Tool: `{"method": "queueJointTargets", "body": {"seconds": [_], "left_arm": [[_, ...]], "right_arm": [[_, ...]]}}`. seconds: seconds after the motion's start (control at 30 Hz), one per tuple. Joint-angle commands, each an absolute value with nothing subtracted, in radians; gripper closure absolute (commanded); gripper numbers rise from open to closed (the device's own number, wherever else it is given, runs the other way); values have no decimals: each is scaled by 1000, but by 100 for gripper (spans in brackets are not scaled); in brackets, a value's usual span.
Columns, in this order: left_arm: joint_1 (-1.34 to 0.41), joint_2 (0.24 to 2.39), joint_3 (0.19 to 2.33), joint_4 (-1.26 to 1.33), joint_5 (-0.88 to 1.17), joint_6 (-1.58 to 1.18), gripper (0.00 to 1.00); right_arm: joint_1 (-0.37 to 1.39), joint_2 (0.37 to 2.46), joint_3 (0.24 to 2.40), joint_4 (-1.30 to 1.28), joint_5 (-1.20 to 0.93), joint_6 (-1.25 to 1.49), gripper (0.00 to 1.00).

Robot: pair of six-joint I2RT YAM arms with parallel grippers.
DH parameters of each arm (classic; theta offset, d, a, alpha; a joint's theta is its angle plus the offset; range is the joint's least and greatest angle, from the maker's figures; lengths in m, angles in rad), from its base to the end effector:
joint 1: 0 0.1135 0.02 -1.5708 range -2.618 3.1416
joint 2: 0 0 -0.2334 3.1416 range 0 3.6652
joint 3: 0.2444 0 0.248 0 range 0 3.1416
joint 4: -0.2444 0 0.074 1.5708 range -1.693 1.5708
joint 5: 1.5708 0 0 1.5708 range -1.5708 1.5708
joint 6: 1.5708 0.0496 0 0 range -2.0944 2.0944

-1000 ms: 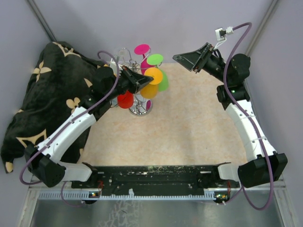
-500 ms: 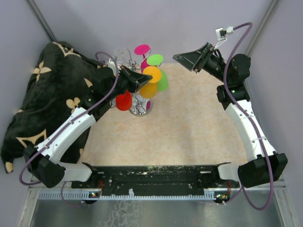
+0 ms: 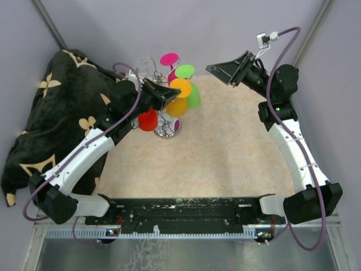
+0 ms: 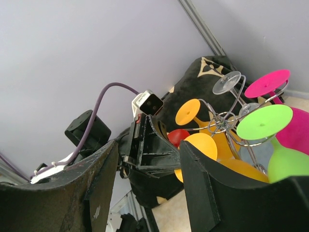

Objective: Place the wine glass upside down on the wine glass rack

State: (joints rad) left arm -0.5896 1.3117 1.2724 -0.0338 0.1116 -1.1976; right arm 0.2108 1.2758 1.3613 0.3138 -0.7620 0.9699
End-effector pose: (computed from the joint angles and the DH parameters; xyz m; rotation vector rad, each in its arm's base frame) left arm 0.2679 -0.1858 0.3806 -0.4634 1.7990 -1.4087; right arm 0.2745 0.0937 0.4599 -0.2333 1.4131 1.4367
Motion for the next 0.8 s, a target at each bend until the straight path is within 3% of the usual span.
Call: {"method": "queueJointTargets", "body": {"seconds": [0.0,0.77], "left_arm": [[-591,1319,1281,11,82,-1190,100],[-590,1326,1335,-98,47,-1322,100]], "right_arm": [[203,1231,1371,367,-773,968,46],[202,1220,1352,398,-772,989,46]]}}
